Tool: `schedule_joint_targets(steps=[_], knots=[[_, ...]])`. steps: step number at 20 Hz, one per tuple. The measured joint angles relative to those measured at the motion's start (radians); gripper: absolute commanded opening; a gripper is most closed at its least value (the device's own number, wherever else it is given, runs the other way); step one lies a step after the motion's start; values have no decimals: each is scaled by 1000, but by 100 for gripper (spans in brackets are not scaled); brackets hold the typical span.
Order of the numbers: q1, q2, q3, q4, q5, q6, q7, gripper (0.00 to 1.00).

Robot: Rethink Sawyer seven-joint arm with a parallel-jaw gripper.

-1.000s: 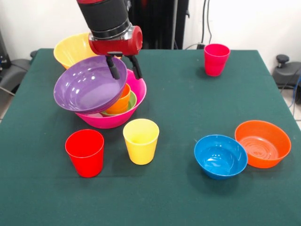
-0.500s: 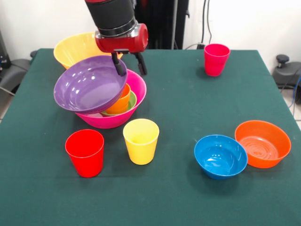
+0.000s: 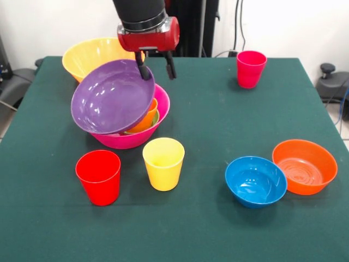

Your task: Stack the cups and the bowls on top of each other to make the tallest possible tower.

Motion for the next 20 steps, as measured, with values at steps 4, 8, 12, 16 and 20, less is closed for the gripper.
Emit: schedule_joint_targets(steps=[4,8,12,16,20], knots=[[13,1,0,3,-1,-20,0,100],[27,8,-1,3,-1,-45,0,100],[41,9,-6,3,-2,-67,0,100],[50,10,-11,3,-2,-83,0,100],[55,10,-18,3,-1,-85,0,100]])
